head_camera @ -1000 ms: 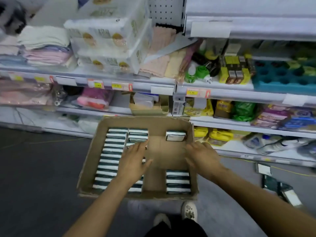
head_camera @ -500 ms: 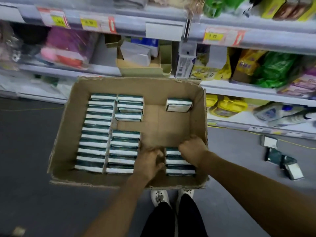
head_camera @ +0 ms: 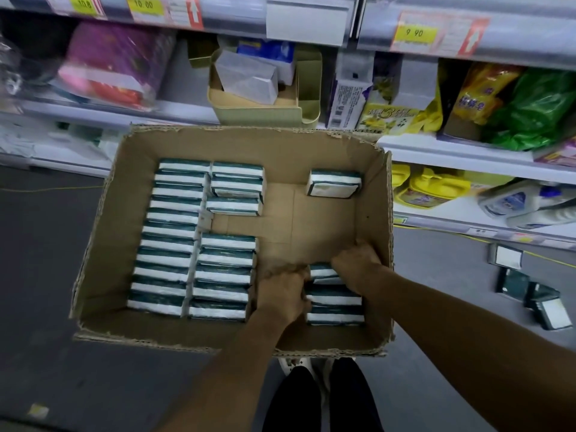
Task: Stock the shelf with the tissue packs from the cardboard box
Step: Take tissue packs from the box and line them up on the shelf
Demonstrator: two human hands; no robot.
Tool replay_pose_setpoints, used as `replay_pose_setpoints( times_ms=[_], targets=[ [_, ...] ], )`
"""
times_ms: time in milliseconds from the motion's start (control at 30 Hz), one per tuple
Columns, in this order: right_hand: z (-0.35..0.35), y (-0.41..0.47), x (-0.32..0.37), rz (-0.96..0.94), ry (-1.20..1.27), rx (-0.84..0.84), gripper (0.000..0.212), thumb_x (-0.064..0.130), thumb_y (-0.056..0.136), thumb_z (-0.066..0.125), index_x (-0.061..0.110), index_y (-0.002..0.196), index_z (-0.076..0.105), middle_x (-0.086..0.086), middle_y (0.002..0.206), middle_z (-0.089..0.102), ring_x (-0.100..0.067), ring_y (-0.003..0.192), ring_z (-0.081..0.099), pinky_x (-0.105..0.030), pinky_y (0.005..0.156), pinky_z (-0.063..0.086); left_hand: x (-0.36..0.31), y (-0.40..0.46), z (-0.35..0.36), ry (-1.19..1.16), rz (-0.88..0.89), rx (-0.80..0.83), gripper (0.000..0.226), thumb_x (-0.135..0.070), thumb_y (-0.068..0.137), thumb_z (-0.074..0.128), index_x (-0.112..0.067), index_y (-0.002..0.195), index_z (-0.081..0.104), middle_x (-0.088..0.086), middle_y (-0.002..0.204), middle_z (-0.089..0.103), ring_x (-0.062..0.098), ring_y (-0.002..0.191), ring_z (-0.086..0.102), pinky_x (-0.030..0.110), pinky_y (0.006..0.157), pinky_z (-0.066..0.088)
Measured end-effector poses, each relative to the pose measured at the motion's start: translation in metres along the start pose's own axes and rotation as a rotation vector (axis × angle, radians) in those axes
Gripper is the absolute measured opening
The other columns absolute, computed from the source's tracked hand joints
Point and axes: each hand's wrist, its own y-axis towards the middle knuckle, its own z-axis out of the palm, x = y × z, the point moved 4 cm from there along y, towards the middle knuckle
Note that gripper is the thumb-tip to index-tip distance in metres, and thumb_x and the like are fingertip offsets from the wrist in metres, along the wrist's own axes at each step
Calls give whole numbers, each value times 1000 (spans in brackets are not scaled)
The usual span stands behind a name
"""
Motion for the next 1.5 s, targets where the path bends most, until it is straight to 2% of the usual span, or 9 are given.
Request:
replay_pose_setpoints(
  times_ms=[200, 400, 633, 733, 900, 1133, 1300, 1367, 1500],
  targets=[
    [-24, -12, -18, 107, 178, -254, 13, 24, 89, 58, 19, 98, 65, -4, 103, 68, -25, 103, 60, -36, 101, 31, 5, 4, -11, -20, -12, -10, 23, -44, 82, 64, -22, 88, 68, -3, 86, 68, 16, 80, 63, 27, 69, 48],
    [-63, -62, -52, 218, 902, -556, 27, 35, 86, 60, 11, 97, 55, -10, 86, 56, -30, 82, 57, -31, 62, 36, 35, -23, -55, -689, -279, -176, 26, -19, 80, 69, -16, 73, 43, -3, 62, 45, 11, 58, 42, 30, 58, 33],
    [-108, -134, -76, 301, 1211, -798, 23, 35, 90, 54, 19, 106, 53, -5, 85, 62, -27, 69, 62, -44, 61, 55, 32, -62, -152, -1023, -256, -556, 9, -13, 101, 45, -20, 105, 50, 4, 82, 57, 17, 74, 55, 29, 64, 45],
    [-126, -175, -75, 191, 1198, -1025, 34, 26, 93, 58, 28, 126, 54, 6, 107, 62, -14, 87, 64, -32, 77, 54, 15, -75, -194, -1108, -243, -566, 22, -25, 105, 41, -17, 112, 60, 3, 93, 65, 13, 79, 60, 21, 60, 44],
    [-146, -234, -70, -33, 1087, -1286, 50, -5, 84, 65, 24, 125, 59, 1, 138, 44, -6, 129, 40, -6, 98, 35, -20, -99, -251, -1462, -218, -493, 23, -36, 95, 60, -19, 86, 72, -3, 78, 76, 13, 73, 71, 32, 71, 55],
    [-171, -301, -102, -57, 1191, -1425, 62, 9, 77, 78, 33, 128, 54, 8, 149, 27, -8, 140, 30, -44, 106, 43, -75, -106, -317, -1499, -43, -406, 21, -25, 80, 78, -10, 92, 71, 11, 84, 73, 23, 70, 70, 32, 52, 56],
    [-186, -348, -128, -74, 1433, -1513, 48, 34, 76, 81, 36, 120, 62, 9, 149, 30, -7, 137, 36, -38, 101, 49, -119, -99, -356, -1399, 81, -437, 27, -23, 75, 83, -11, 94, 70, 8, 89, 71, 19, 73, 70, 35, 56, 57],
    [-191, -364, -145, -6, 1492, -1604, 43, 24, 78, 79, 33, 118, 65, 6, 144, 38, -3, 132, 40, -33, 100, 48, -141, -95, -371, -1351, 117, -467, 24, -21, 75, 83, -13, 94, 69, 10, 94, 71, 23, 76, 70, 43, 61, 59],
    [-199, -384, -187, -41, 1789, -1641, 73, -2, 78, 76, 32, 136, 46, 4, 129, 54, -9, 107, 63, -25, 84, 55, -185, -85, -401, -1280, 196, -569, 25, -23, 74, 84, -16, 93, 70, 8, 97, 69, 25, 82, 68, 26, 48, 51]
  ],
)
